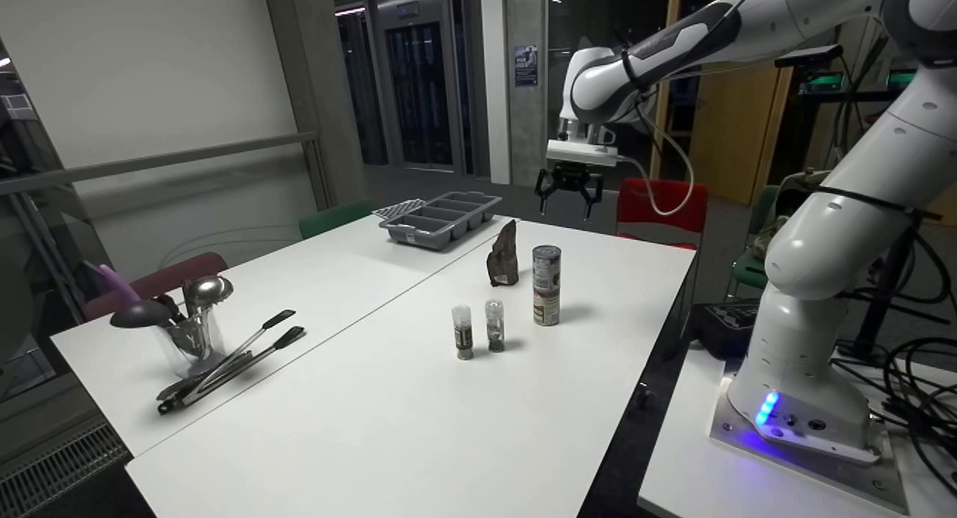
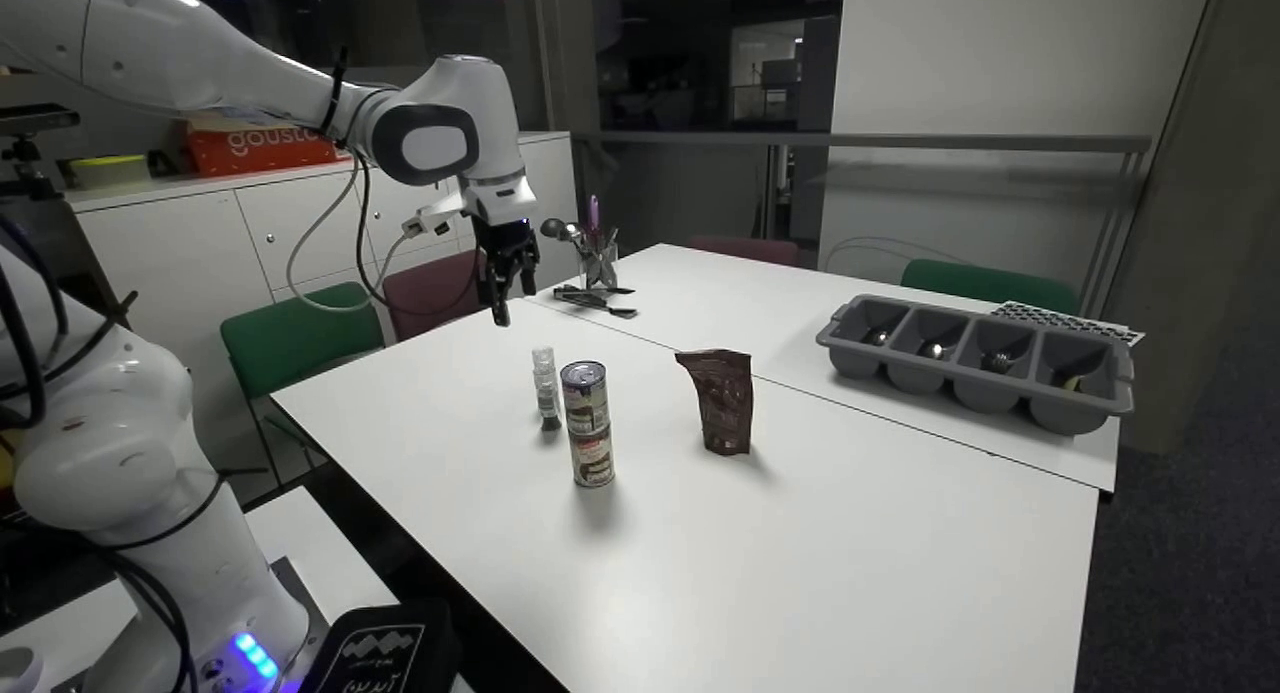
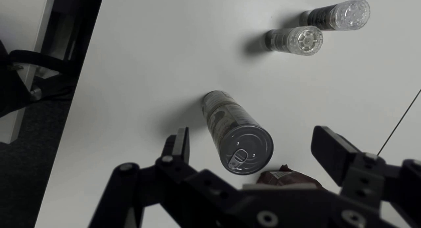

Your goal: Unstack the cans and put them beside each other

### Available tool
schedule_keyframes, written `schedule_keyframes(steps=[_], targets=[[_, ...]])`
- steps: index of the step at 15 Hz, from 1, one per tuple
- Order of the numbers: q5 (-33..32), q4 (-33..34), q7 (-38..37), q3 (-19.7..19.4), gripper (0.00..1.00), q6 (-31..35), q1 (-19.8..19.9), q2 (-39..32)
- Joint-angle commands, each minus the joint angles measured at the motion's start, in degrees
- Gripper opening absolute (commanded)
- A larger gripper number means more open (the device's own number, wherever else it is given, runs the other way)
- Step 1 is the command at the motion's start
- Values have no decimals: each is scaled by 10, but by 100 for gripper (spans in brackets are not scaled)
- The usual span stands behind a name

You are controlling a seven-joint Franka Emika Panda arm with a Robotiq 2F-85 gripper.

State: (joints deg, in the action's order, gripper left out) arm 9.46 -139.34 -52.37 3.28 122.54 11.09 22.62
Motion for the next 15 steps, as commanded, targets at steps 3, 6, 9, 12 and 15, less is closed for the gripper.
schedule_keyframes(steps=[3, 6, 9, 12, 15], targets=[[16, 63, 21, -41, 100, -18, -9, -87], [22, 97, 25, -55, 100, -24, -10, -135], [30, 135, 28, -65, 100, -33, -12, -185], [35, 174, 23, -70, 100, -47, -16, -230], [45, 204, 29, -75, 100, -59, -22, -270]])
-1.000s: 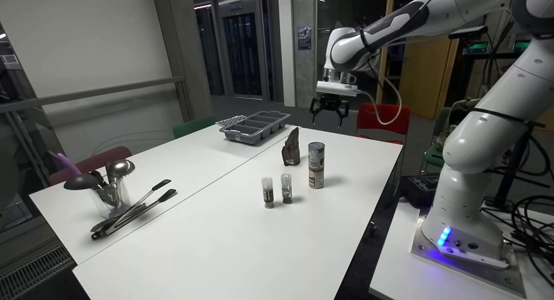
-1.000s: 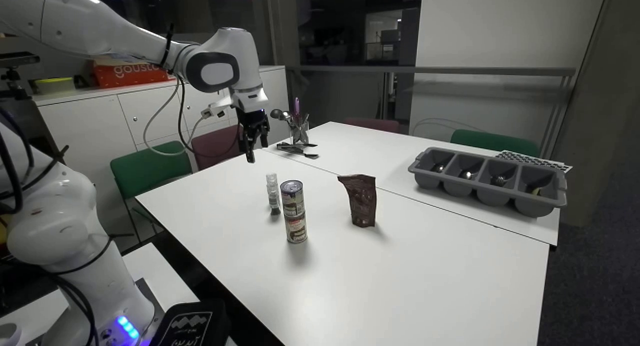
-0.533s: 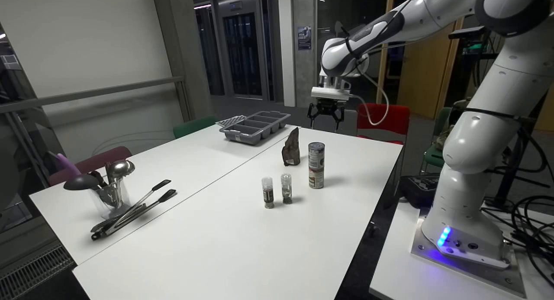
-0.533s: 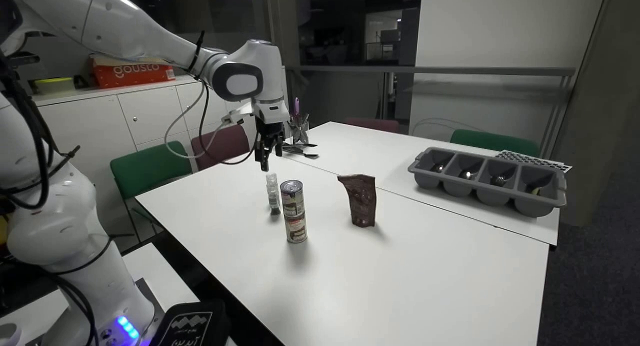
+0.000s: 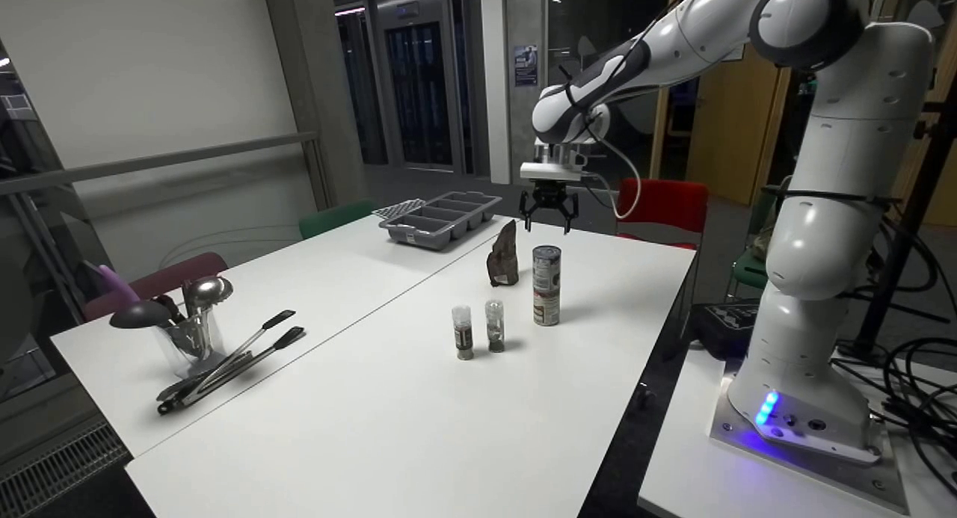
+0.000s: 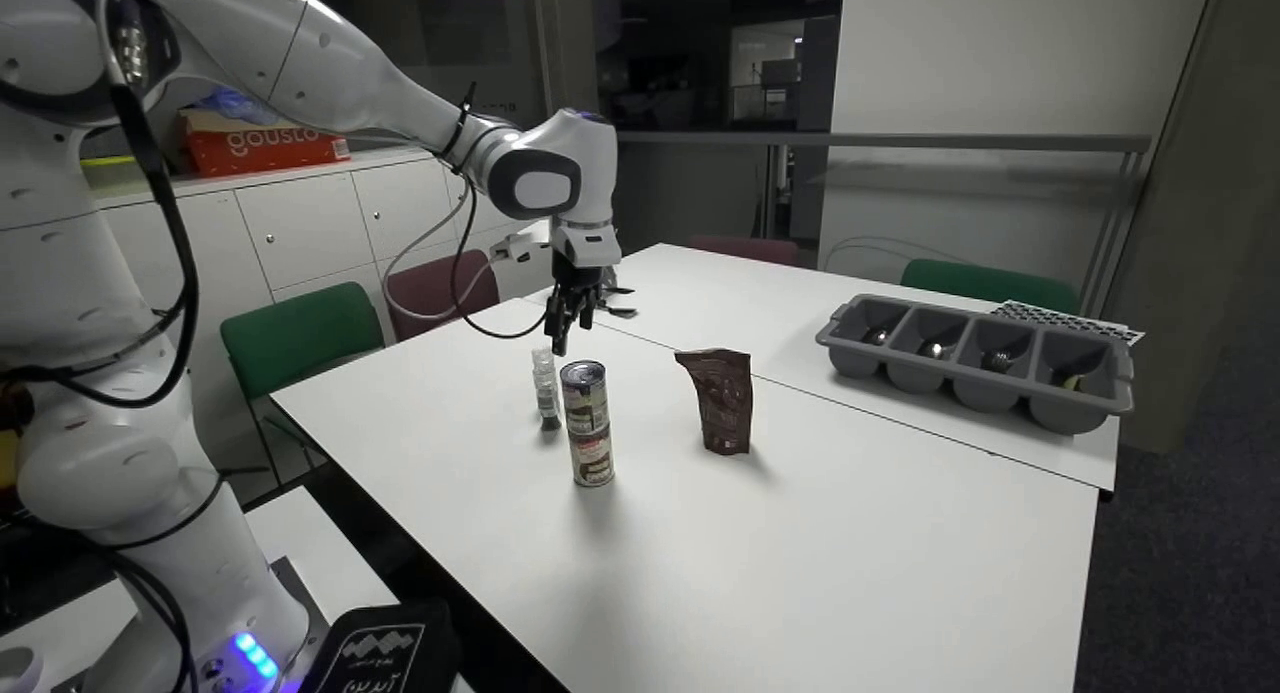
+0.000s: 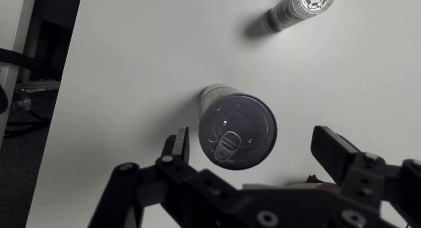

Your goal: Unstack the cans and put them beside each other

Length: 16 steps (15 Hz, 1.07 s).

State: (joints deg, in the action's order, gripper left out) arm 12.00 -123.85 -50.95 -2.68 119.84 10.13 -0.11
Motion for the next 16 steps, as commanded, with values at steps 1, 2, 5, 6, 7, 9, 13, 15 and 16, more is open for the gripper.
schedule_keyframes(steps=[1, 2, 5, 6, 7, 9, 13, 15, 16], targets=[[20, 56, 15, -17, 100, -35, -14, -55], [23, 64, 14, -18, 100, -39, -16, -64], [23, 69, 10, -19, 100, -45, -17, -79], [21, 66, 8, -20, 100, -46, -18, -80], [21, 60, 10, -21, 100, -44, -17, -78], [21, 53, 11, -22, 100, -42, -18, -76], [21, 48, 13, -24, 100, -40, -20, -72], [20, 46, 14, -26, 100, -41, -22, -72], [20, 46, 15, -26, 100, -41, -22, -73]])
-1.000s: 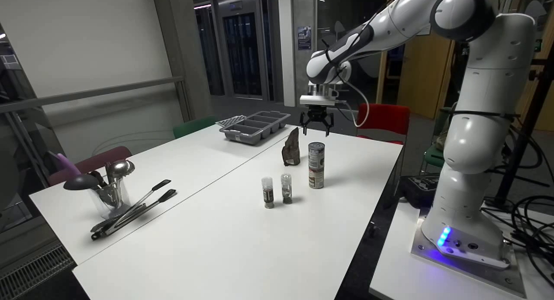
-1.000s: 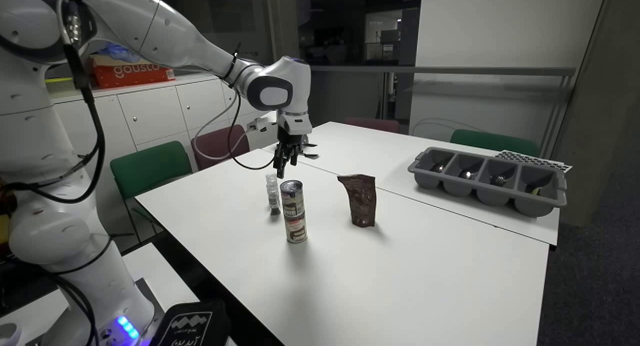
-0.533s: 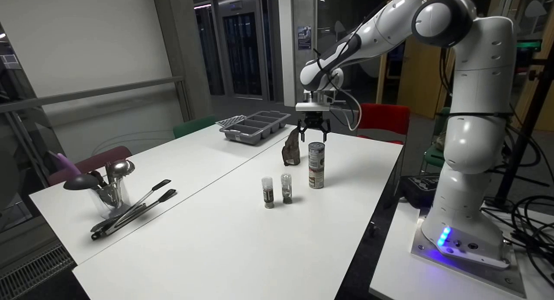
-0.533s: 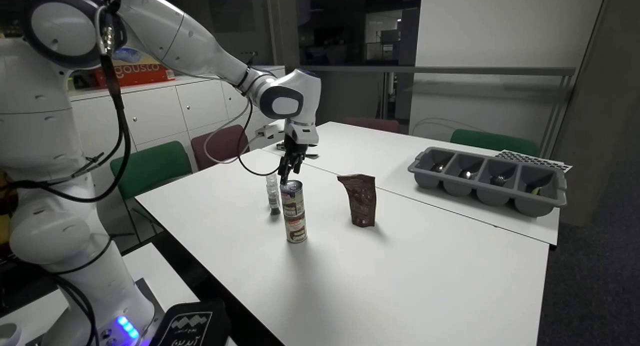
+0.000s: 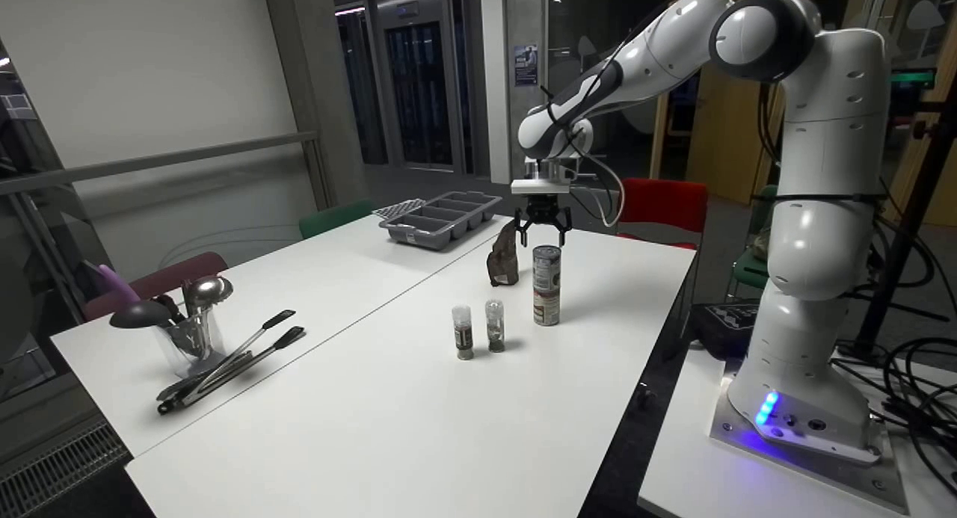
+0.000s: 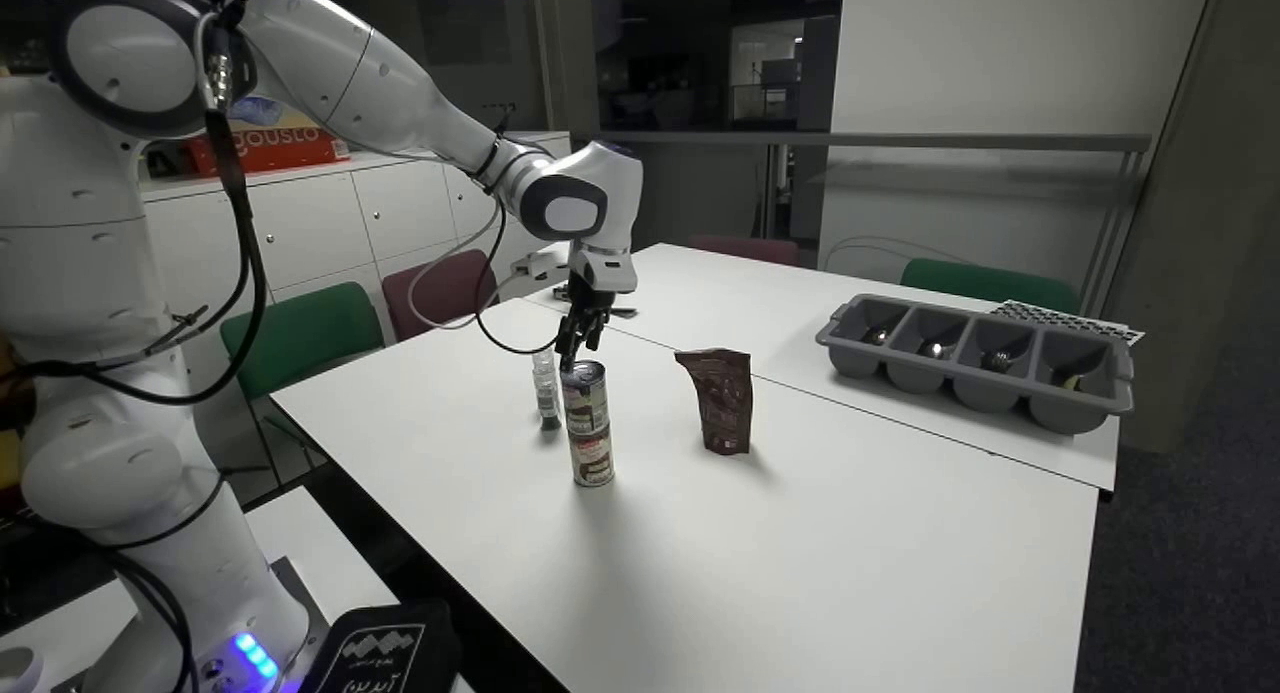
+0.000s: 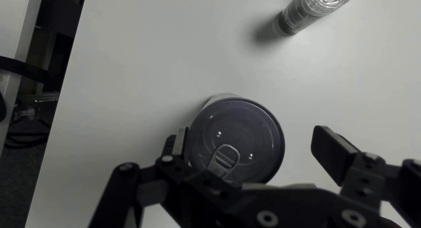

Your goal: Unstack the cans and put them beside each other

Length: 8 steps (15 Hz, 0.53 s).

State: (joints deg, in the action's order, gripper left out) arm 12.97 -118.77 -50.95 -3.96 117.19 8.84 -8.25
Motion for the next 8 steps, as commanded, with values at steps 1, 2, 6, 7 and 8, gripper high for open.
schedule_keyframes(steps=[1, 2, 6, 7, 8], targets=[[10, -7, 18, -14, 100, -15, -9, 8], [11, -9, 22, -15, 100, -14, -8, 8], [13, -17, 33, -18, 100, -11, -7, 9], [13, -19, 36, -19, 100, -10, -7, 9], [14, -20, 39, -20, 100, -10, -7, 8]])
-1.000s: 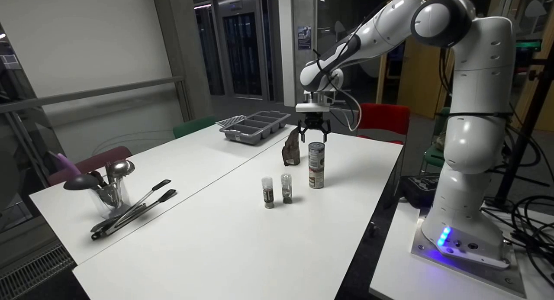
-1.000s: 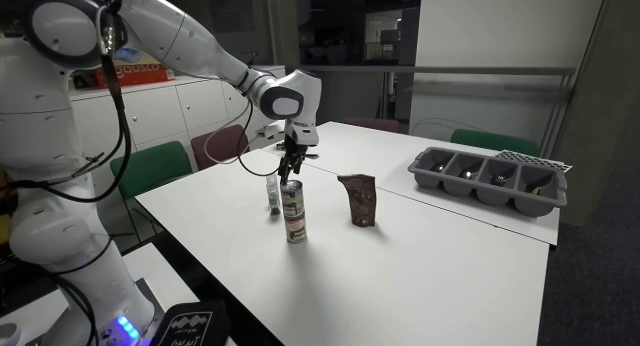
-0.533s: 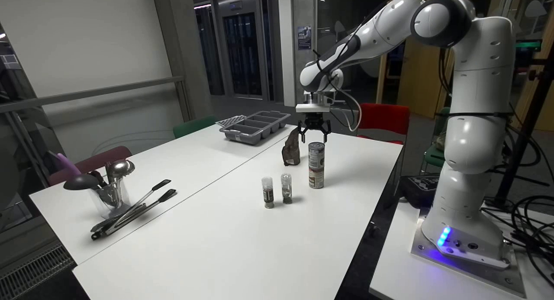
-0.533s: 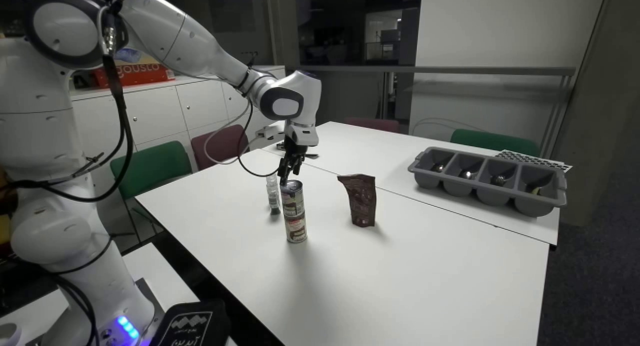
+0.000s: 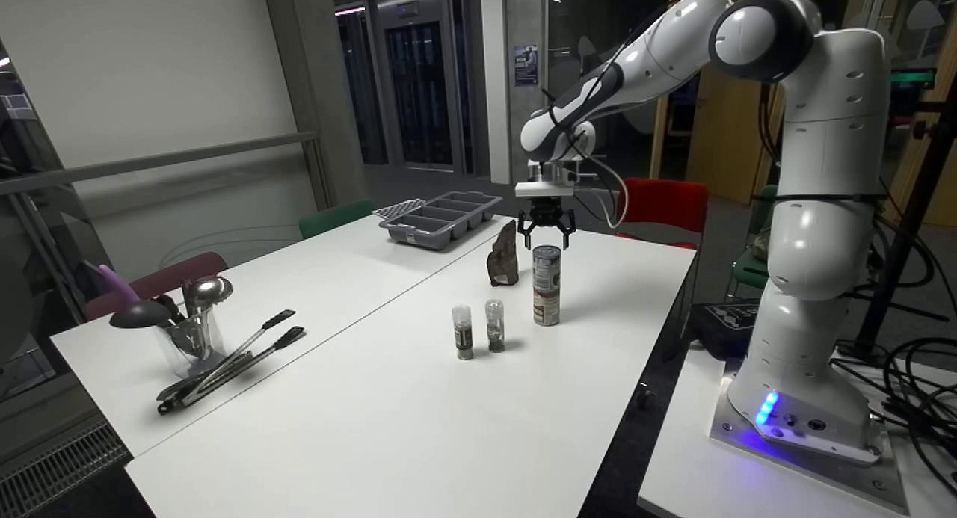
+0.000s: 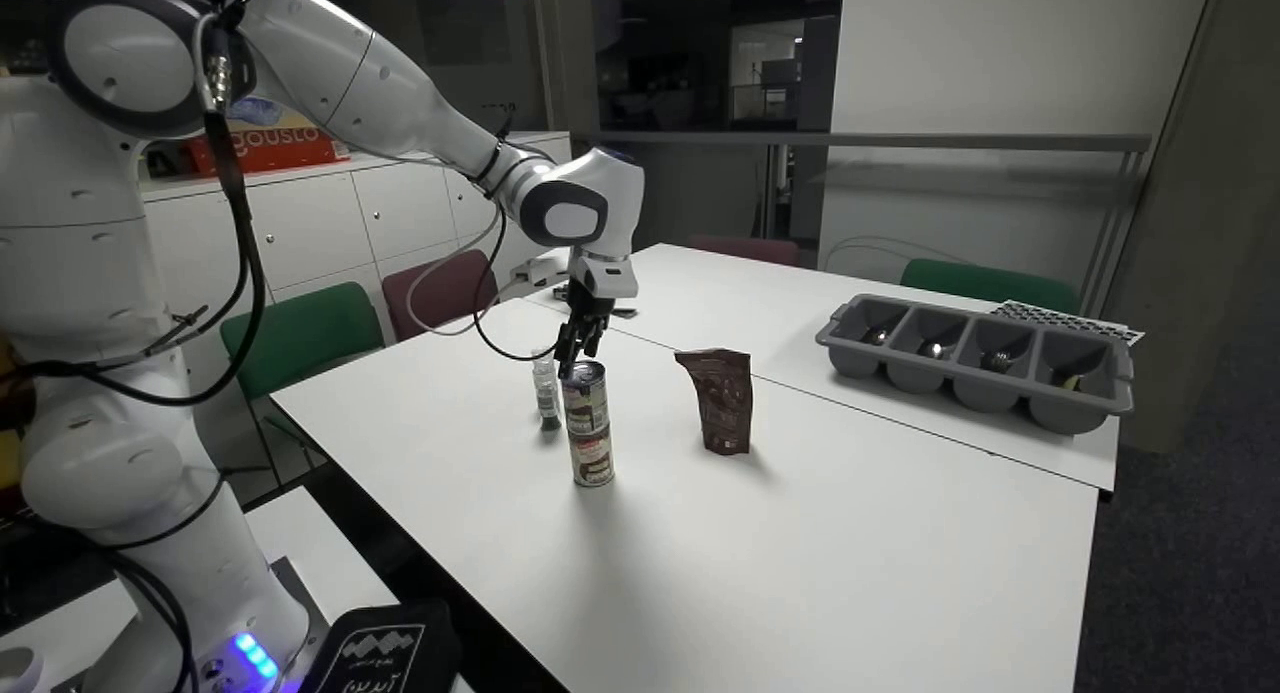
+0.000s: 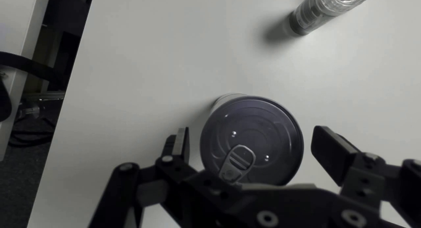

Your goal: Unstack the cans and put them beside each other

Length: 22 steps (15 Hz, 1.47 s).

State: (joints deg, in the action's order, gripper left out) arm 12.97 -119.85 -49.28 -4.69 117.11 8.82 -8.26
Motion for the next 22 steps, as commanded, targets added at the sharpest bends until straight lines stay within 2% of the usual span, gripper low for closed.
schedule_keyframes(steps=[1, 22], targets=[[14, -11, 26, -13, 100, -9, -7, 8], [14, 10, 54, -13, 100, -6, -9, -27]])
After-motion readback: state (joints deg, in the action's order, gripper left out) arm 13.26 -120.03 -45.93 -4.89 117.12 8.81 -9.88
